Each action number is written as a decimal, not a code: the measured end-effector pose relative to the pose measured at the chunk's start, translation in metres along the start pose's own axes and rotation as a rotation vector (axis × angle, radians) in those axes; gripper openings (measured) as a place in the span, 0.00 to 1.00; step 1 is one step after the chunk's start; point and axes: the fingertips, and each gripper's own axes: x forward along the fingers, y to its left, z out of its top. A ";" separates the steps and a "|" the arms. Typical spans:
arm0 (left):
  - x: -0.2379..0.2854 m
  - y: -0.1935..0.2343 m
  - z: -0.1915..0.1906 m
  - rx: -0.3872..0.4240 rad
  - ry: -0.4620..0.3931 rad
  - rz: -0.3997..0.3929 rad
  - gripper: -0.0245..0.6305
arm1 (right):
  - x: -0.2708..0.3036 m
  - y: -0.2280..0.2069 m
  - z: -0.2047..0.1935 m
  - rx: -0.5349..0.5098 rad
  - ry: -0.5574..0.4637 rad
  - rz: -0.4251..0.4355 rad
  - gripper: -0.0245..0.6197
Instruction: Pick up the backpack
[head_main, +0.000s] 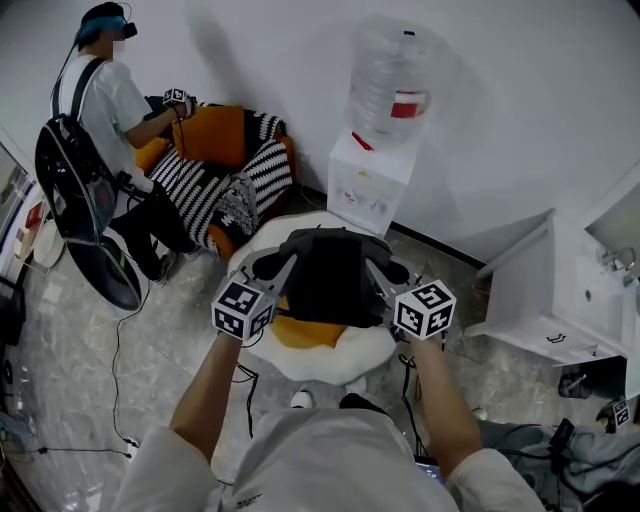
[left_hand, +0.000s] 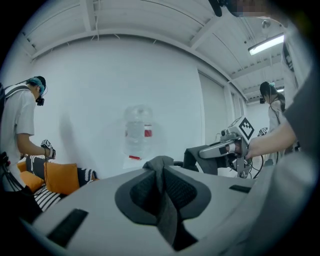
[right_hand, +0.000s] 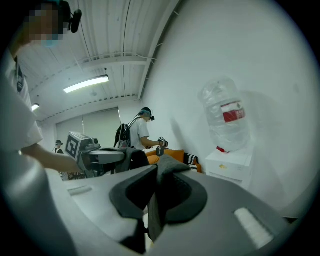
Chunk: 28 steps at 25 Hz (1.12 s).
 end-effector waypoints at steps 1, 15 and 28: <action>0.000 0.001 0.006 0.006 -0.011 0.001 0.08 | 0.000 0.000 0.006 -0.004 -0.009 0.002 0.09; -0.001 0.010 0.086 0.052 -0.156 0.002 0.08 | -0.004 0.002 0.086 -0.093 -0.080 0.031 0.09; -0.003 0.010 0.135 0.122 -0.237 0.001 0.08 | -0.015 0.007 0.139 -0.133 -0.156 0.051 0.10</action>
